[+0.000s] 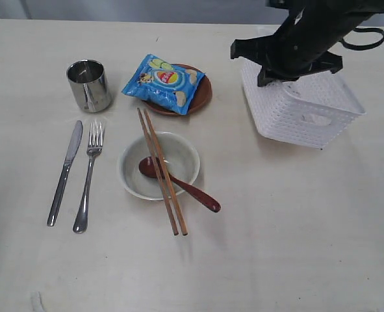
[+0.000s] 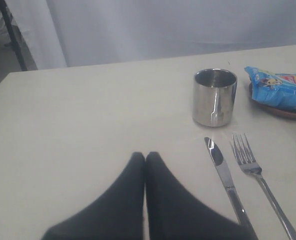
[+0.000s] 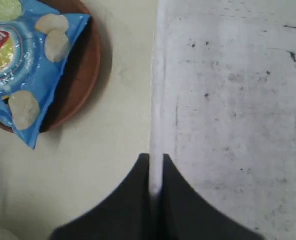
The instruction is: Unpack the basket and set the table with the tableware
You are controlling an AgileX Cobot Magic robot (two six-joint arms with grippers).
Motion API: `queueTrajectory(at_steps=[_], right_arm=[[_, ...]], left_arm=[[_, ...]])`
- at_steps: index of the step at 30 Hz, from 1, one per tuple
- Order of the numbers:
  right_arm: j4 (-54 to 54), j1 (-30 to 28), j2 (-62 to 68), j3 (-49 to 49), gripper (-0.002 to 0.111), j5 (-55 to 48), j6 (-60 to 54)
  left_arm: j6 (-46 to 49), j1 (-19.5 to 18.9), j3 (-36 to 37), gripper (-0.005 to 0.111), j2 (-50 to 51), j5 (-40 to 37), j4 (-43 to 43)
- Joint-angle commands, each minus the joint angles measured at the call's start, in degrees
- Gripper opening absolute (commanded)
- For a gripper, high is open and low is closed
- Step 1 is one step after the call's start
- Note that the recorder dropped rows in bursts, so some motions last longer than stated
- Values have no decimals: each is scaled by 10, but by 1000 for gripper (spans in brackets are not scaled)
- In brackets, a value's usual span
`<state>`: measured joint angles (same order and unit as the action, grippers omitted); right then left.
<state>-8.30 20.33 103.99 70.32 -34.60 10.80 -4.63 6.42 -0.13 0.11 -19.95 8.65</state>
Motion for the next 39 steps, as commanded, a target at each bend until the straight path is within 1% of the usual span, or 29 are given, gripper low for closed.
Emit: queueTrajectory(at_steps=[1,5,9,18,22,28,32,34,36,39], right_arm=[[13,19,16,-4,0,58,43],[43,20,41,-4,0,89,105],[43,23,65,-4,0,121,98],[38,52,94,-4,0,175,97],[21,53,103,-4,0,177,114],[21,53,103,-4,0,206,195],[21,53,104,-4,1,216,200],[21,53,108,-4,5,220,204],[21,53,110,-4,14,221,214],[21,53,110,-4,37,239,214]], left_arm=[[-1,4,1,0,-1,0,-2],[-1,4,1,0,-1,0,-2],[-1,4,1,0,-1,0,-2],[-1,4,1,0,-1,0,-2],[-1,4,1,0,-1,0,-2],[-1,4,1,0,-1,0,-2],[-1,4,1,0,-1,0,-2],[-1,4,1,0,-1,0,-2],[-1,4,1,0,-1,0,-2],[-1,4,1,0,-1,0,-2]])
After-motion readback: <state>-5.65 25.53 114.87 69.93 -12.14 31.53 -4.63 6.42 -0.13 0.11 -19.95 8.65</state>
